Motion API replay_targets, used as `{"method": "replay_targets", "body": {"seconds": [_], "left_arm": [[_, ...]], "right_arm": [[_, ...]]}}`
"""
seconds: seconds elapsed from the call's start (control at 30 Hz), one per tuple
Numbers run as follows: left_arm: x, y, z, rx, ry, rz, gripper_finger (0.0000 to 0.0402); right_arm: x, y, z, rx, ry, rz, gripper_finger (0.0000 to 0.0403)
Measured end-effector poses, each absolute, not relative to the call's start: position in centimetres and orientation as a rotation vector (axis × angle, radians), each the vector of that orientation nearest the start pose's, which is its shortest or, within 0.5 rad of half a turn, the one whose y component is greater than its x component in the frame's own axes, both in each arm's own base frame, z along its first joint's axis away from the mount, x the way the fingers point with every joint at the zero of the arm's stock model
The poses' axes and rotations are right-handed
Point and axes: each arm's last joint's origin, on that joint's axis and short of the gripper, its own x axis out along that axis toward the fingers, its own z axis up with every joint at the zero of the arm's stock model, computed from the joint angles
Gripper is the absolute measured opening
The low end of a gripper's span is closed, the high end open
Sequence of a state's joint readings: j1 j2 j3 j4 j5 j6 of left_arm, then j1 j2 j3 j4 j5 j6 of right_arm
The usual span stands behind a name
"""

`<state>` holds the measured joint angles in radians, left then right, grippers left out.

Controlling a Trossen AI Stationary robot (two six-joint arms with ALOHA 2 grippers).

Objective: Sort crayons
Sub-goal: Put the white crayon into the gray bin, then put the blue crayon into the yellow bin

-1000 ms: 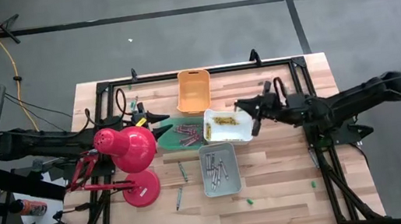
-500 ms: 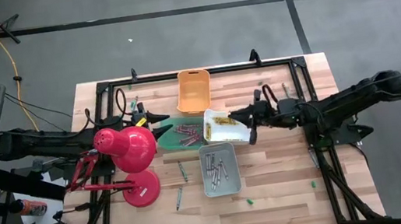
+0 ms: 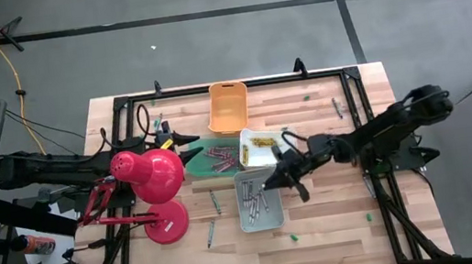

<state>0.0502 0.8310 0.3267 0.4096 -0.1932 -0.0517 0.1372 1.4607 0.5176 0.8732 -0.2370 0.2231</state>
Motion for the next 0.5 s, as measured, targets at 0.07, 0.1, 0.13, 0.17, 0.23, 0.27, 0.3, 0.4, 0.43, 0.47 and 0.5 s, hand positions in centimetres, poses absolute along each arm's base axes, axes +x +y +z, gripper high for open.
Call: {"method": "replay_targets", "body": {"seconds": [0.07, 0.1, 0.13, 0.17, 0.23, 0.27, 0.3, 0.4, 0.43, 0.47, 0.5], "left_arm": [[18.1, 1.5, 22.3, -0.044, 0.093, 0.246, 0.0161], [18.1, 1.5, 22.3, -0.044, 0.093, 0.246, 0.0161], [18.1, 1.5, 22.3, -0.044, 0.094, 0.245, 0.0161], [18.1, 1.5, 22.3, -0.044, 0.096, 0.245, 0.0161], [18.1, 1.5, 22.2, -0.043, 0.105, 0.246, 0.0161], [18.1, 1.5, 22.1, -0.043, 0.111, 0.246, 0.0161], [18.0, 1.5, 22.1, -0.042, 0.113, 0.246, 0.0161], [18.0, 1.5, 22.1, -0.043, 0.113, 0.246, 0.0161], [18.0, 1.5, 22.1, -0.043, 0.114, 0.246, 0.0161], [18.1, 1.5, 22.1, -0.043, 0.114, 0.246, 0.0161], [18.0, 1.5, 22.1, -0.043, 0.114, 0.246, 0.0161]], "right_arm": [[28.2, 4.9, 19.3, 0.252, 0.129, 0.372, 0.0005], [28.4, 4.9, 19.3, 0.259, 0.133, 0.372, 0.0010], [28.7, 5.0, 19.3, 0.269, 0.137, 0.369, 0.0017], [28.8, 5.0, 19.4, 0.283, 0.136, 0.357, 0.0024], [29.1, 4.9, 19.4, 0.312, 0.145, 0.321, 0.0043], [29.2, 4.9, 19.4, 0.315, 0.149, 0.302, 0.0054], [29.2, 4.9, 19.4, 0.315, 0.156, 0.297, 0.0065], [29.5, 5.0, 19.7, 0.337, 0.171, 0.292, 0.0097], [29.6, 5.0, 19.7, 0.348, 0.186, 0.289, 0.0107], [29.7, 5.0, 19.6, 0.358, 0.209, 0.285, 0.0115], [29.8, 5.0, 19.5, 0.360, 0.233, 0.283, 0.0121]]}}
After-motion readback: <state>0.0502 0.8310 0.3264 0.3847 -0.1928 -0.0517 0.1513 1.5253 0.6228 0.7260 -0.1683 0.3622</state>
